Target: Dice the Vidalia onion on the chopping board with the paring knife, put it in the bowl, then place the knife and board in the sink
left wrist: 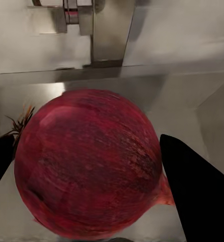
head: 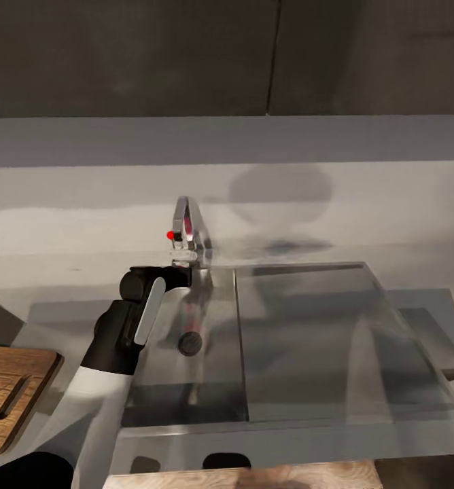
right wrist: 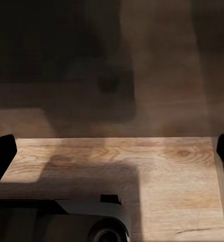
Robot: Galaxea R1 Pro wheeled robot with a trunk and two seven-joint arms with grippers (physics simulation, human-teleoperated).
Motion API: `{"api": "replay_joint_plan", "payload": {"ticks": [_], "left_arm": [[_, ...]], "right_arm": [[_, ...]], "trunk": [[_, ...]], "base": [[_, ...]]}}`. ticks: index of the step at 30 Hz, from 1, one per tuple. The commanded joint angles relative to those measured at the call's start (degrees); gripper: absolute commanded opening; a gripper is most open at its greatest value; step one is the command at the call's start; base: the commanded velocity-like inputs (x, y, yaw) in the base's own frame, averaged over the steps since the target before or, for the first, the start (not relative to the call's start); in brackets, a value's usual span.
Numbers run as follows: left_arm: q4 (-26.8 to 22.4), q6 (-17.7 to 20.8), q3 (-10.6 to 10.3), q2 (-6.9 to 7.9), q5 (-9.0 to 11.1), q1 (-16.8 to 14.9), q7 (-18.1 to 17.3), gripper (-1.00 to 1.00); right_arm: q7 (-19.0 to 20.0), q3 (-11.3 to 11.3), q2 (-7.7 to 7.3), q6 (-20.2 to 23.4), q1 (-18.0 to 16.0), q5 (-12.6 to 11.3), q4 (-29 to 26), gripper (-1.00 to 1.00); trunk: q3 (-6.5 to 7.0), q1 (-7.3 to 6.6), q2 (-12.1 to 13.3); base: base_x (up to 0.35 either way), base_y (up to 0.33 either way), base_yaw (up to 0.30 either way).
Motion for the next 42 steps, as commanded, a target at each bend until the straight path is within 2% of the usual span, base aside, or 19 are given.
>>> {"api": "replay_joint_plan", "payload": {"ticks": [1,14,27,42], "left_arm": [[-0.05,0.21,-0.03,0.00,0.58,-0.04,0.52,-1.00],[-0.80,0.28,-0.03,0.00,0.55,-0.04,0.52,-1.00],[-2.58,0.35,-0.03,0.78,0.63,-0.04,0.52,-1.00],[-2.70,0.44,-0.03,1.14,0.66,-0.04,0.45,-1.00]], "right_arm": [[-0.41,0.29,-0.08,-0.10,-0.01,-0.27,-0.07,1.00],[-0.41,0.21,-0.08,-0.13,-0.01,-0.27,-0.07,1.00],[-0.41,0.20,-0.08,-0.13,-0.01,-0.27,0.12,1.00],[-0.41,0.19,-0.08,-0.13,-0.01,-0.27,1.55,1.00]], "trunk": [[0.00,0.02,-0.10],[1.07,0.02,-0.10],[1.16,0.02,-0.10],[1.16,0.02,-0.10]], "base": [[-0.179,0.105,0.000],[-0.202,0.131,0.000],[-0.181,0.213,0.000],[-0.045,0.293,0.000]]}}
